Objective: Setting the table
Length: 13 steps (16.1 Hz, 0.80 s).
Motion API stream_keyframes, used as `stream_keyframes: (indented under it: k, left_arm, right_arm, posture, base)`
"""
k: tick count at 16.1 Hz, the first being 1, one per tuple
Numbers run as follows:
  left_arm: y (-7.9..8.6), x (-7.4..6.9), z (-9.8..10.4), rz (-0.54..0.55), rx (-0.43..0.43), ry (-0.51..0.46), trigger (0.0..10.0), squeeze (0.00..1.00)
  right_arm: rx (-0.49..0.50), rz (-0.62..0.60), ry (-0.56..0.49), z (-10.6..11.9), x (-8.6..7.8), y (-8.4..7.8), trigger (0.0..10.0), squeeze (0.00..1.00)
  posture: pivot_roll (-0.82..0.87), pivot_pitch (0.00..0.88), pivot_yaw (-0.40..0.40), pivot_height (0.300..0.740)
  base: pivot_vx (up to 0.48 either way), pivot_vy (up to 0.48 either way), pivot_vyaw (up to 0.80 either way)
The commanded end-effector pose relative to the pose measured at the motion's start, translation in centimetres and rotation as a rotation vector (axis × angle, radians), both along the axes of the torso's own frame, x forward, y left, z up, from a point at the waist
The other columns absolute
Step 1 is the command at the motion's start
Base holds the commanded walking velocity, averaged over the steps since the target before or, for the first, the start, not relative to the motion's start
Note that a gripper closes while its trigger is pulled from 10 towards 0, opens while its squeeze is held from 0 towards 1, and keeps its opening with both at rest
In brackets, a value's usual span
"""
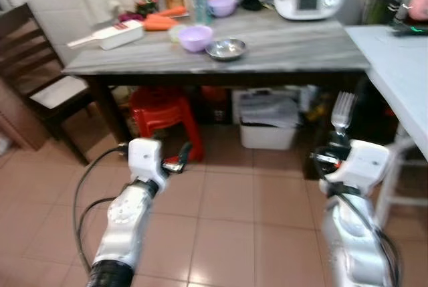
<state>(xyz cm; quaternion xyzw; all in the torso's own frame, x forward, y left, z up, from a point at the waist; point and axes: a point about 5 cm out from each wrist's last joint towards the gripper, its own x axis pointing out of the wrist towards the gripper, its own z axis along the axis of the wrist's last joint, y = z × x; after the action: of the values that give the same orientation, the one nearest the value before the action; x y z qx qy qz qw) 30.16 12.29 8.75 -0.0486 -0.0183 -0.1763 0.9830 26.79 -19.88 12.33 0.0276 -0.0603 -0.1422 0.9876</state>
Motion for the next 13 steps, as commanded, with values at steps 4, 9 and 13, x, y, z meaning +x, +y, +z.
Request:
stream_keyframes:
  k: [4,9,13]
  left_arm:
    - [1.17,-0.03,0.06,0.021,0.026,-0.004,10.0,0.0]
    - [0.96,0.12,0.38,0.004,0.028,-0.016,10.0,0.0]
    - [0.33,0.08,0.4,-0.017,0.018,-0.016,10.0,0.0]
  right_arm:
    - [0.017,0.036,-0.028,0.55,0.43,1.29,10.0,0.0]
    - [0.028,0.015,-0.027,0.39,0.46,1.08,10.0,0.0]
    - [0.043,0.009,-0.024,0.35,0.61,0.93,10.0,0.0]
  posture:
    - [-0.03,0.0,0.078,0.74]
    - [-0.03,0.0,0.086,0.74]
    - [-0.04,0.0,0.083,0.74]
  base:
    - [0.332,0.0,0.53]
    - [0.338,0.0,0.32]
    - [0.339,0.0,-0.36]
